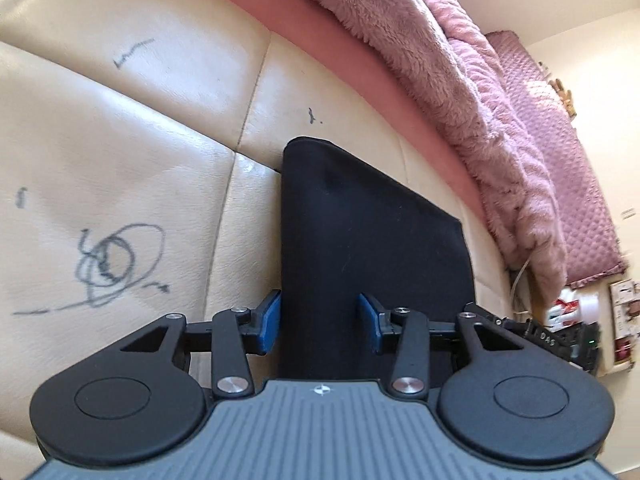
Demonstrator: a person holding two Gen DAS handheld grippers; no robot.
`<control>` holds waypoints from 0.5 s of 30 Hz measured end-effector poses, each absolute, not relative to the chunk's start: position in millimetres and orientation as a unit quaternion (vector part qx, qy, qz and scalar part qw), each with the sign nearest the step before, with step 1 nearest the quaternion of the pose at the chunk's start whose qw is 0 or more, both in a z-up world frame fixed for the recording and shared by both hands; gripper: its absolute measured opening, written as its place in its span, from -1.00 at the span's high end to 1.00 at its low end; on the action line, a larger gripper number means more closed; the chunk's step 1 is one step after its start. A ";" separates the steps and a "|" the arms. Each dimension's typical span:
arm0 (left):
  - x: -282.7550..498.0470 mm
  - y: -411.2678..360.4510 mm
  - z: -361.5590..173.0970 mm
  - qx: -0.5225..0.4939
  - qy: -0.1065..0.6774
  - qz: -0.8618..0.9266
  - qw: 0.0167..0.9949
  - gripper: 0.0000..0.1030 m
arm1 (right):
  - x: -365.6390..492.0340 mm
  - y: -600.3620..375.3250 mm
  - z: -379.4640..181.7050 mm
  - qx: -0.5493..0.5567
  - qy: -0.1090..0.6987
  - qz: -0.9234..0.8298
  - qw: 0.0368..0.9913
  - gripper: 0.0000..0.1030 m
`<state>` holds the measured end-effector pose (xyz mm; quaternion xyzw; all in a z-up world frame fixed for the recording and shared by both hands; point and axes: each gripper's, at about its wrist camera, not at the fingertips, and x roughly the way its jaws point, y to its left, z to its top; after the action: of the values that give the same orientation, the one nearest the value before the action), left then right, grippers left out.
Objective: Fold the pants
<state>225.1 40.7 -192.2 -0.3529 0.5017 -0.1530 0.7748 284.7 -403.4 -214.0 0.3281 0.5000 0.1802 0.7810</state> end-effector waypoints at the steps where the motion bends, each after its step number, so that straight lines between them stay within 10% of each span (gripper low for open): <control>1: 226.1 42.2 -195.0 -0.363 0.500 -0.155 0.771 0.05 | 285.9 -406.2 -216.8 0.340 0.498 0.185 0.776 -0.01; 15: 236.5 49.1 -181.2 -0.360 0.505 -0.138 0.772 0.64 | 295.4 -402.2 -219.9 0.399 0.502 0.213 0.737 0.71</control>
<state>236.5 49.1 -181.2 -0.3600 0.5050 -0.1377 0.7723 295.4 -402.2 -219.9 0.3993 0.5023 0.2132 0.7367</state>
